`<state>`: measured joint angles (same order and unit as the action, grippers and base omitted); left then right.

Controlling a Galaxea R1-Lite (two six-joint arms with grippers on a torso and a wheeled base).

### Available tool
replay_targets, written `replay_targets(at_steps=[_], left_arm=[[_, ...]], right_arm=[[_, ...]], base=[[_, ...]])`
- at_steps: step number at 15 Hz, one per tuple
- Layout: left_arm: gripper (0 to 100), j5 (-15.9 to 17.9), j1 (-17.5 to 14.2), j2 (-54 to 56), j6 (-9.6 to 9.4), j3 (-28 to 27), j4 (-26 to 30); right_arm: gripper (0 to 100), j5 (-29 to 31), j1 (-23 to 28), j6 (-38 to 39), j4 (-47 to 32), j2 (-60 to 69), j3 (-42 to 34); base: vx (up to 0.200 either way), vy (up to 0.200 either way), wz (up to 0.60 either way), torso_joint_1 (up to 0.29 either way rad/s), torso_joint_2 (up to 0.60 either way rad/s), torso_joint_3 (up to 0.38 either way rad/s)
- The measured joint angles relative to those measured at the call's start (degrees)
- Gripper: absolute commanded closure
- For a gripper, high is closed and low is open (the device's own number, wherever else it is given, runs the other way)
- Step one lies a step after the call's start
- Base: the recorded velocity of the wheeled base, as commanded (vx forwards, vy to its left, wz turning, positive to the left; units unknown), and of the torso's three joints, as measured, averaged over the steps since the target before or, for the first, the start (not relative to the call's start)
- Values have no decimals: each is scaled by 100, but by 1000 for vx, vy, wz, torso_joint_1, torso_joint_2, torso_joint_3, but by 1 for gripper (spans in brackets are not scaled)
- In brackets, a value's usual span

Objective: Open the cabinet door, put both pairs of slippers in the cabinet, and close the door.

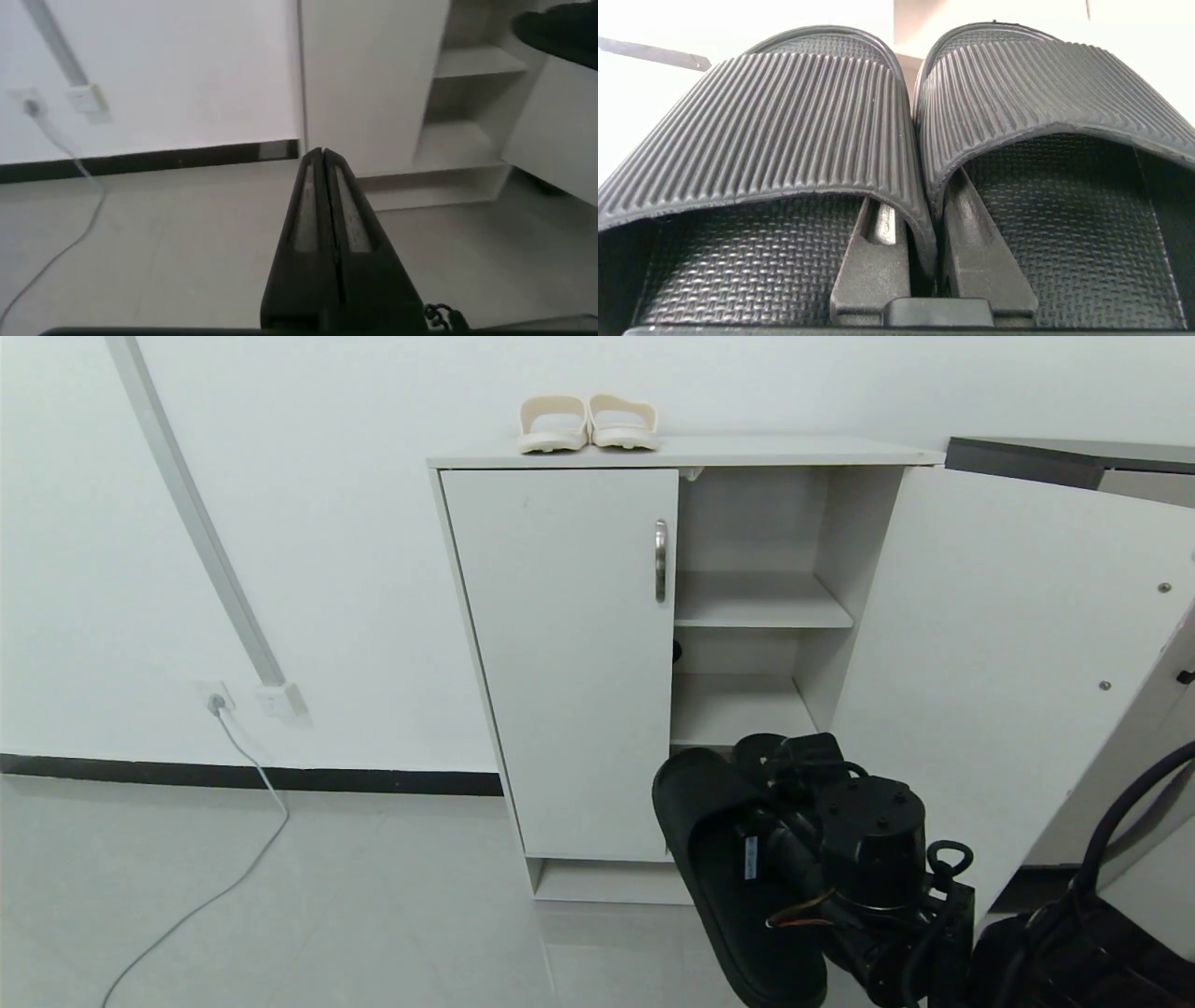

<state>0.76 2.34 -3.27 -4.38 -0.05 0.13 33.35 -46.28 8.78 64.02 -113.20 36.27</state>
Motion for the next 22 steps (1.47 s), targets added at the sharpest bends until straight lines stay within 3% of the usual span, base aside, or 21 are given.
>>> replay_targets(at_steps=[1,2,4,6,10,17,22], left_arm=[[100,-511,-61,79,46,0,2],[100,-691,-140,145,85,0,0],[100,-364,-224,250,158,0,-2],[100,-360,-247,297,456,5,-11],[100,-362,-258,329,480,5,-13],[100,-357,-247,334,480,5,-11],[100,-354,-258,334,486,5,-11]], right_arm=[[100,168,-30,2,-72,-94,174],[100,327,-55,17,-134,-201,408],[100,560,-91,37,-419,-396,839],[100,647,-96,226,-1011,-490,1239],[100,1180,-20,827,-1865,-549,1777],[100,1384,91,844,-1872,-560,1844],[100,1382,162,844,-1859,-586,1822]], base=[[0,0,0,0,0,0],[0,0,0,0,0,0],[0,0,0,0,0,0],[0,0,0,0,0,0],[0,0,0,0,0,0],[0,-200,0,2,1,2],[0,0,0,0,0,0]])
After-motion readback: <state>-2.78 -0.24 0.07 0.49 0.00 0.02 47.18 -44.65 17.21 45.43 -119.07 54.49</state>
